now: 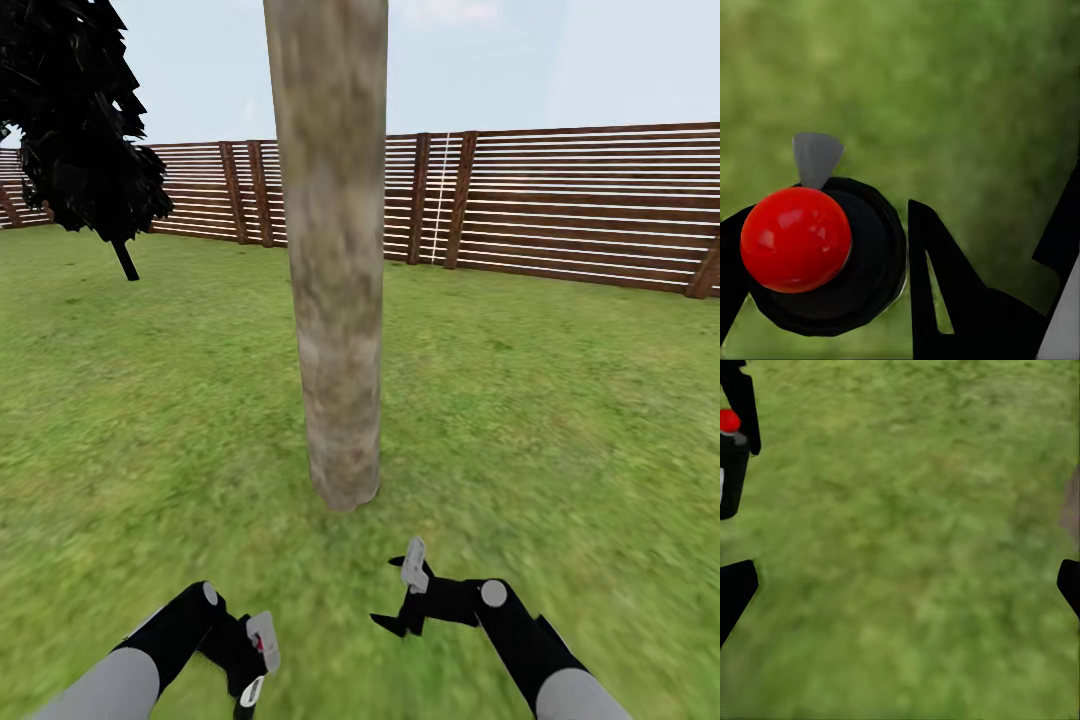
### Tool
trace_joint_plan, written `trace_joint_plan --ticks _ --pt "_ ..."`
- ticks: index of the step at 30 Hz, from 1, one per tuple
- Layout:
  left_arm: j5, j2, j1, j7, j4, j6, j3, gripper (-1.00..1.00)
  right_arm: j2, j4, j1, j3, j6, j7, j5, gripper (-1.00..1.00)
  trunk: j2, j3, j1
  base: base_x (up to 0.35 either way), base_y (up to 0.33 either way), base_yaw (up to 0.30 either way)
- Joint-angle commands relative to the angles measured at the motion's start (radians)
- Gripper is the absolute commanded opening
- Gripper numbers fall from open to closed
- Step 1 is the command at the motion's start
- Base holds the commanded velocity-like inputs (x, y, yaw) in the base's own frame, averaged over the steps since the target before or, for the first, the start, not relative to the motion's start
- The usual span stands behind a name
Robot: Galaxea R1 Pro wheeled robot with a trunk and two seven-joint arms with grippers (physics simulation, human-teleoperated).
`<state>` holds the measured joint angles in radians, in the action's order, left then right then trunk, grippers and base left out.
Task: In the garden, pick up the pesticide atomizer on the floor and spray pesticide onto both trees until each tree trunk is fully covered.
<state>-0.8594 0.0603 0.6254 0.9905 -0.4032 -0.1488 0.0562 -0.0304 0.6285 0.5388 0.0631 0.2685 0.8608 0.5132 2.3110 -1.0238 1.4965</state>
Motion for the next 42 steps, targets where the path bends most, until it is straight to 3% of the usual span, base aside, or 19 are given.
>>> trace_joint_plan --ticks 1,3,8,9,17,25,29,32,38,42 --pt "-0.002 0.000 0.007 0.000 0.000 -0.001 0.001 -1.00 0.000 0.001 0.006 0.000 -0.007 0.020 0.000 1.00 0.000 0.000 0.000 0.000 0.000 0.000" --pt "-0.002 -0.002 0.024 0.000 0.000 -0.004 0.000 -1.00 0.000 0.003 0.025 0.000 -0.035 0.060 0.001 1.00 0.000 0.000 0.000 0.000 0.000 0.000" --pt "0.000 -0.020 0.079 0.000 0.000 -0.006 -0.001 -1.00 0.000 0.004 0.057 0.000 -0.050 0.075 0.001 1.00 0.000 0.000 0.000 0.000 0.000 0.000" --pt "0.000 -0.023 0.085 0.000 0.000 -0.005 -0.001 -1.00 0.000 0.004 0.060 0.000 -0.050 0.075 0.001 -1.00 0.000 0.000 0.000 0.000 0.000 0.000" --pt "0.001 -0.026 0.091 0.002 0.000 0.011 -0.001 -1.00 0.000 0.004 0.072 0.001 -0.052 0.076 0.001 -1.00 0.000 0.000 0.000 0.000 0.000 0.000" --pt "0.001 -0.039 0.091 -0.001 -0.002 0.105 -0.002 -1.00 0.000 0.051 0.079 0.001 -0.113 0.116 0.001 -1.00 0.000 0.000 0.000 0.000 0.000 0.000" --pt "0.000 -0.066 0.090 -0.007 -0.001 0.147 -0.001 -1.00 0.000 0.062 0.081 0.001 -0.126 0.119 0.001 -1.00 0.000 0.000 0.000 0.000 0.000 0.000" --pt "-0.004 -0.100 0.093 -0.008 -0.002 0.143 0.000 -1.00 -0.010 0.063 0.081 0.001 -0.147 0.119 0.001 -1.00 0.000 0.000 0.000 0.000 0.000 0.000" --pt "-0.006 -0.134 0.107 -0.006 -0.041 0.129 0.001 -1.00 -0.028 0.063 0.083 0.002 -0.157 0.119 0.001 -1.00 0.000 0.000 0.000 0.000 0.000 0.000" --pt "-0.045 -0.155 0.108 -0.004 -0.078 0.057 0.001 -1.00 -0.040 0.063 0.084 0.003 -0.158 0.119 0.001 -1.00 0.000 0.000 0.000 0.000 0.000 0.000"
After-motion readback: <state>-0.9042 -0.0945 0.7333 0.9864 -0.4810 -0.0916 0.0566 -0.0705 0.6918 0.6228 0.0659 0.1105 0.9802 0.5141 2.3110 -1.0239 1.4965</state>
